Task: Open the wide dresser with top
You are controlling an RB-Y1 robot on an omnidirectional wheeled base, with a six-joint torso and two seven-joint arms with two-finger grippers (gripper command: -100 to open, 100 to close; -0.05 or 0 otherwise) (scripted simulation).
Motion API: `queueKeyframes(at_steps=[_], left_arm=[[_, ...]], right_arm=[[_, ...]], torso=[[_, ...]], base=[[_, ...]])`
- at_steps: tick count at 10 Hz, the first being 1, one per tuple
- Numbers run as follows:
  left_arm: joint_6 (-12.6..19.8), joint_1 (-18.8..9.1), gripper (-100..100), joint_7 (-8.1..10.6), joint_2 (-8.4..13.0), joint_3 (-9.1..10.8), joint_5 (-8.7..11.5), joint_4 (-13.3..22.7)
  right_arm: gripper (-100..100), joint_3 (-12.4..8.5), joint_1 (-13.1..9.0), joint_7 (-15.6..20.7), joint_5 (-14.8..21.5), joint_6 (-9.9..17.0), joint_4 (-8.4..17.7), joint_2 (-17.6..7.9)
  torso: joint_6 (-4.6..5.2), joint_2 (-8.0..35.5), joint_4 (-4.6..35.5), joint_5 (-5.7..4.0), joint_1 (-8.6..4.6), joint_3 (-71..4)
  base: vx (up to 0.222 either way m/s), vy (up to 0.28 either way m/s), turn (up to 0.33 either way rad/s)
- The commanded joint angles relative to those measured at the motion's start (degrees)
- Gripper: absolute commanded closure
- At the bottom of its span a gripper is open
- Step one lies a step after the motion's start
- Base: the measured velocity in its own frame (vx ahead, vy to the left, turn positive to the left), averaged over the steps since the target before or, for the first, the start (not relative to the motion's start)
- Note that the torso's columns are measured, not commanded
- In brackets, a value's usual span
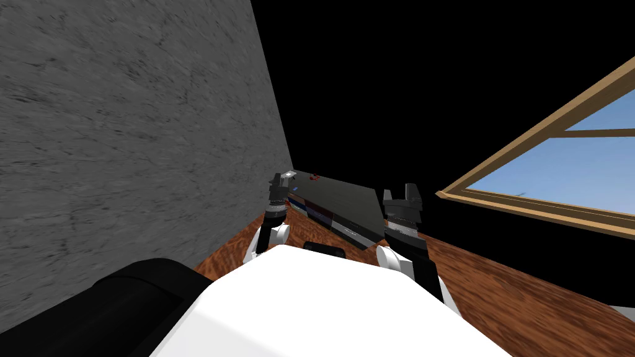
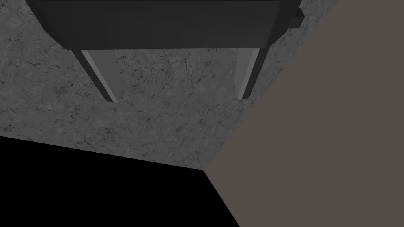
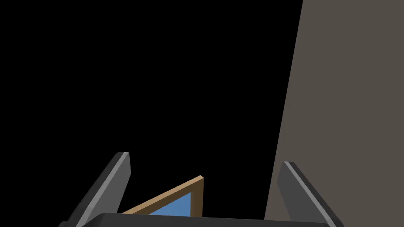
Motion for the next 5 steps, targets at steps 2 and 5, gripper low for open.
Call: queueKeyframes(at_steps=[2, 5], left_arm=[[0.00, 0.00, 0, 0.00, 0.00, 0.00, 0.00, 0.00], [0.00, 0.00, 0, 0.00, 0.00, 0.00, 0.00, -0.01]], right_arm=[[0, 0.00, 0.00, 0.00, 0.00, 0.00, 0.00, 0.00], [0, 0.00, 0.00, 0.00, 0.00, 0.00, -0.01, 0.00]], torso=[[0.00, 5.97, 6.00, 0.00, 0.00, -12.00], [0.00, 18.45, 18.46, 0.00, 0.00, -36.92]], base=[[0.000, 0.000, 0.000], [0.000, 0.000, 0.000]])
